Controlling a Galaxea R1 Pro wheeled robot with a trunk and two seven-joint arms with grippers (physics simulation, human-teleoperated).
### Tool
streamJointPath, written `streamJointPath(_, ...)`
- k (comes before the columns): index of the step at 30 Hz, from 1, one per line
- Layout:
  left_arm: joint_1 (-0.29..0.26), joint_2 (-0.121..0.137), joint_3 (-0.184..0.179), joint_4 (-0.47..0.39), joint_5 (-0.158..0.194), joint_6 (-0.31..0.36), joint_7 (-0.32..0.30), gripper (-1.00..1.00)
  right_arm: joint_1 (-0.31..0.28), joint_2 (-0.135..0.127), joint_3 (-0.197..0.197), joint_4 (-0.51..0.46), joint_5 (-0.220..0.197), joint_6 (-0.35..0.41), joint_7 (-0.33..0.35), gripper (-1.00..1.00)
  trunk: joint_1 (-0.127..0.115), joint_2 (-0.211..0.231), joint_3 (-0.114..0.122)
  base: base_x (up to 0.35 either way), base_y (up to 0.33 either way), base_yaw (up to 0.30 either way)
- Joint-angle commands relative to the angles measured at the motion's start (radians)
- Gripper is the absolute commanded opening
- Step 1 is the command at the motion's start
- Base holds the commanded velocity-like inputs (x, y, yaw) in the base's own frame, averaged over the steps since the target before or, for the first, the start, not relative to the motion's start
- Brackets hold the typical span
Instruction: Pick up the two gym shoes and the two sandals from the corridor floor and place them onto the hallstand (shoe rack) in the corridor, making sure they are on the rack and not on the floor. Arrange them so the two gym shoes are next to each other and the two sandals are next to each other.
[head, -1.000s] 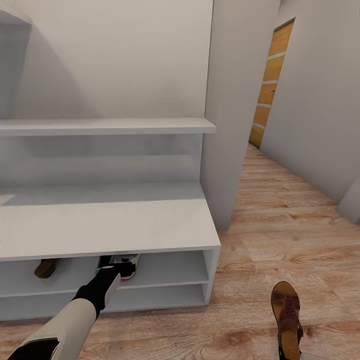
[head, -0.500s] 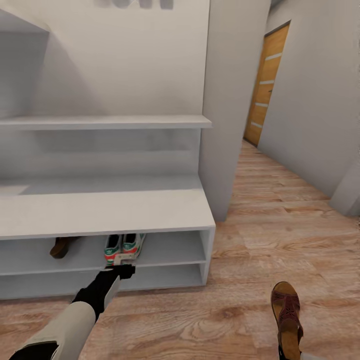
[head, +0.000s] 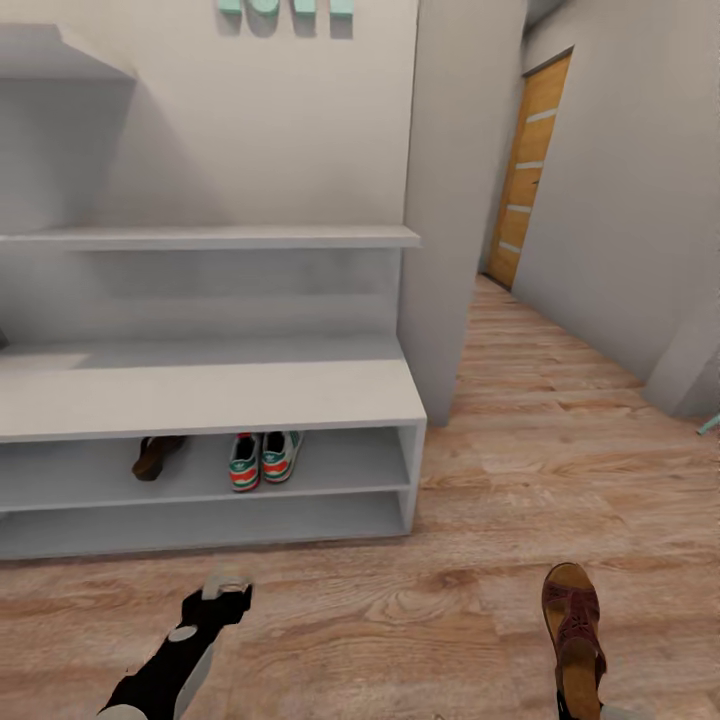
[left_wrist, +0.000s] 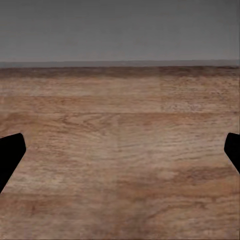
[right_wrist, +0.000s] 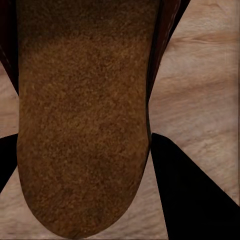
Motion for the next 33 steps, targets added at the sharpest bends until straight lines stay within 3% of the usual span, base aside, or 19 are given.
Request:
streamJointPath(1, 0.029, 0.015, 0.004, 0.001, -0.005, -0.035, -0.029, 1.0, 0.0, 0.0, 0.0, 0.0, -0.005, -0.003, 0.001, -1.0, -0.001, 0.0, -0.001, -0.295, 0.178, 0.0)
streamJointPath(4, 0.083, 0.055, 0.011, 0.002, 0.016, -0.084, -0.113, 1.0, 0.0, 0.0, 0.001, 0.0, -0.005, -0.003, 0.001, -1.0, -0.001, 0.0, -0.001, -0.277, 0.202, 0.0)
streamJointPath(9, 0.2, 0.171, 0.049, 0.017, 0.148, -0.162, -0.402, 1.0, 0.0, 0.0, 0.002, 0.0, -0.004, -0.004, 0.003, -1.0, -0.001, 0.0, -0.001, -0.205, 0.239, 0.0)
streamJointPath(13, 0.252, 0.212, 0.053, 0.025, 0.201, -0.228, -0.479, 1.0, 0.0, 0.0, 0.002, 0.001, -0.004, -0.004, 0.004, -1.0, -0.001, 0.0, -0.001, -0.098, 0.259, 0.0)
streamJointPath(15, 0.277, 0.22, 0.054, 0.051, 0.231, -0.251, -0.495, 1.0, 0.0, 0.0, 0.002, 0.001, -0.004, -0.004, 0.004, -1.0, -0.001, 0.0, -0.001, -0.025, 0.285, 0.0)
streamJointPath(19, 0.292, 0.224, 0.053, 0.07, 0.25, -0.278, -0.504, 1.0, 0.0, 0.001, 0.002, -0.003, -0.006, -0.004, 0.002, -1.0, -0.001, 0.0, -0.001, -0.008, 0.299, 0.0)
streamJointPath(33, 0.307, 0.224, 0.054, 0.074, 0.255, -0.296, -0.507, 1.0, 0.0, 0.004, 0.0, 0.002, -0.006, -0.006, 0.0, -1.0, -0.001, 0.0, -0.001, -0.059, 0.303, 0.0)
